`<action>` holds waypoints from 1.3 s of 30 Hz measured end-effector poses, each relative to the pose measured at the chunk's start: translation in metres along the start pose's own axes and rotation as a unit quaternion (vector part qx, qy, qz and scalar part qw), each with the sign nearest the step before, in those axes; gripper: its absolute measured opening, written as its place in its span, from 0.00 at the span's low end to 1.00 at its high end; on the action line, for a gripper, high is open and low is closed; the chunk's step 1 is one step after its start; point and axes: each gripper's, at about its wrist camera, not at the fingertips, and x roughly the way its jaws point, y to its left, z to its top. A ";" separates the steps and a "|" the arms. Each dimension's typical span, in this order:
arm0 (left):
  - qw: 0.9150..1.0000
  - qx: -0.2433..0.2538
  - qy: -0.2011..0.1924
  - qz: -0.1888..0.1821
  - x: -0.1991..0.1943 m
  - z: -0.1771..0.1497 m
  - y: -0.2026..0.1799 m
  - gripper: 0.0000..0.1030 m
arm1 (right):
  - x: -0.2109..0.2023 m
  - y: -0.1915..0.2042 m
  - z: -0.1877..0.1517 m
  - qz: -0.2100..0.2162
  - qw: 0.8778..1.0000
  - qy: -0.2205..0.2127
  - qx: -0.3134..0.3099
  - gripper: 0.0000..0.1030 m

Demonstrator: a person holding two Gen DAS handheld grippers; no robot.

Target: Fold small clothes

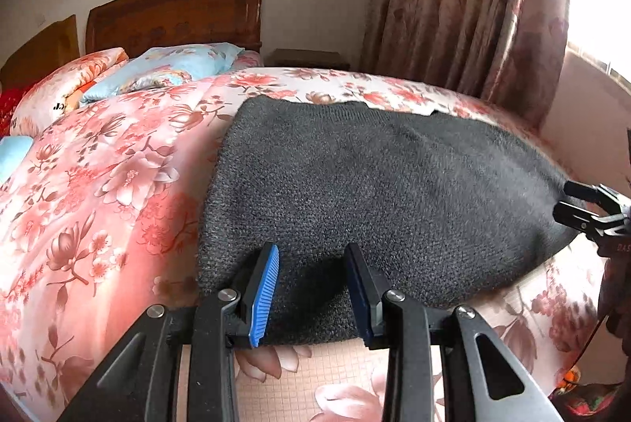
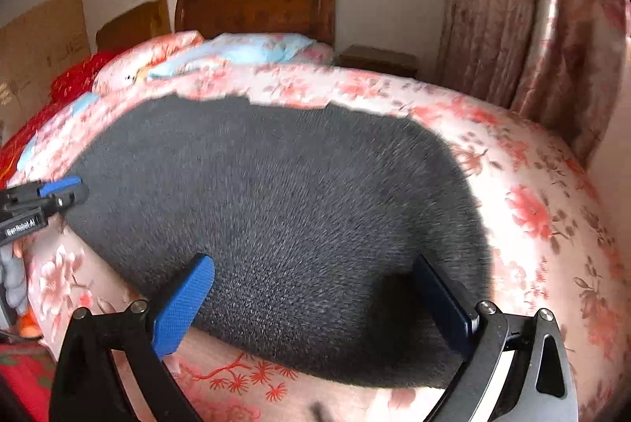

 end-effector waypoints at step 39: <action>0.994 0.023 0.109 0.022 0.163 0.144 -0.014 0.55 | 0.157 -0.067 0.115 -0.052 0.984 0.149 0.087 1.00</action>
